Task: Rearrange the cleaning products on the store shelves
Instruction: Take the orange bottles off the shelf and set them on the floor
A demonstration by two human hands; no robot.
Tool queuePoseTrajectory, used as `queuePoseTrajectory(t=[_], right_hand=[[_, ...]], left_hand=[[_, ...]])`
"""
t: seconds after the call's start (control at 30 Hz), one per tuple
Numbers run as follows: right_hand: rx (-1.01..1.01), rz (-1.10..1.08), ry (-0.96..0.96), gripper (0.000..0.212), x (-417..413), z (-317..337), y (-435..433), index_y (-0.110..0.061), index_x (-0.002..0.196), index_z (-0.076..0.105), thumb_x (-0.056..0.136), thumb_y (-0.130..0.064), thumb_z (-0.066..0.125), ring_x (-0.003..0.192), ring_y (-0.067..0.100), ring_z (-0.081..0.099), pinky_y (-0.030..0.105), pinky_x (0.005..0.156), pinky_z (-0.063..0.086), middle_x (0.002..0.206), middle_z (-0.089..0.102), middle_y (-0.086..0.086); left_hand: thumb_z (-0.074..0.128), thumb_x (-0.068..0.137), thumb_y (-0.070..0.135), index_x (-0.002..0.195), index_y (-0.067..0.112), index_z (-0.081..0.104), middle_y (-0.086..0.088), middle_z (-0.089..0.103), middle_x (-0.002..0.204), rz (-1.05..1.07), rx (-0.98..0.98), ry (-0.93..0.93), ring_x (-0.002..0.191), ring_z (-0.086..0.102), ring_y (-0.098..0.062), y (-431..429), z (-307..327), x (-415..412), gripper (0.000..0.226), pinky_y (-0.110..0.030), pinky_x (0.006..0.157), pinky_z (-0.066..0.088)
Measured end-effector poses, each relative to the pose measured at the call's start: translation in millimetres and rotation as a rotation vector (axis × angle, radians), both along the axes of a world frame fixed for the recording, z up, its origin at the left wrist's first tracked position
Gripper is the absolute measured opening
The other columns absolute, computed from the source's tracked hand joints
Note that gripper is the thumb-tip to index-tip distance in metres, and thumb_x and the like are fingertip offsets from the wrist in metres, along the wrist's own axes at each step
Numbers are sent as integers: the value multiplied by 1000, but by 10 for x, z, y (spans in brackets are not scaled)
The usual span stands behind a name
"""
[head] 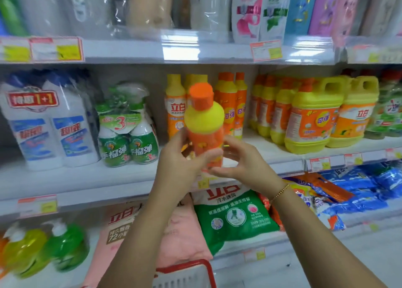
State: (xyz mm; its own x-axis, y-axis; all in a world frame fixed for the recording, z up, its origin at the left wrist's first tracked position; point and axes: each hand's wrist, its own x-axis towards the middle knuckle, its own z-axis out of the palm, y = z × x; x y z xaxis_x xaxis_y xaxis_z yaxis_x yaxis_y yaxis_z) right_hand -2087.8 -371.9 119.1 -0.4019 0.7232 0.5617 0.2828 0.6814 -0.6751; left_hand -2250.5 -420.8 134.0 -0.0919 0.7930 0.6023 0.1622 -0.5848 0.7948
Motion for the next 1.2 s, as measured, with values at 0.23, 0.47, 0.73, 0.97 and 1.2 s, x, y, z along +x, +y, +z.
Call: queuePoseTrajectory(t=[0.23,0.47,0.73,0.97,1.2], right_hand=[[229,-159,159,61,-488,-131,-275,-24,126,58,71,-34,81,112,3,57,20,93,47,121,61,-12],[535,-286,133,65,-806,-315,-239,-19,126,51,69,-19,82,117,-8,43,7,97,35,121,51,-1],[-157,109,490,48,-1023,-142,-306,-19,112,64,67,-31,77,96,18,65,28,77,55,108,66,1],[-921,586,855,79,-1041,-98,-457,-11,110,63,45,-43,92,88,28,70,33,60,59,103,70,19],[148,-138,177,68,-844,61,-635,-25,134,49,73,-29,79,107,-2,53,12,89,43,125,56,-10]], left_hand=[[81,62,41,101,26,63,13,73,93,-11,-32,-335,88,69,-5,-71,185,-415,45,-23,74,53],[65,65,44,110,13,60,-5,71,104,10,-129,-664,94,70,-15,-82,169,-734,54,-41,82,58],[80,73,21,112,15,63,-1,71,107,-315,-66,-612,101,66,-13,-20,72,-1002,44,-27,84,54],[78,72,12,113,20,61,0,69,91,-389,-74,-499,80,64,-12,-131,109,-1046,45,-26,69,53],[70,72,23,111,15,64,-2,72,101,-106,-149,-599,88,69,-13,-254,269,-735,40,-32,81,57]])
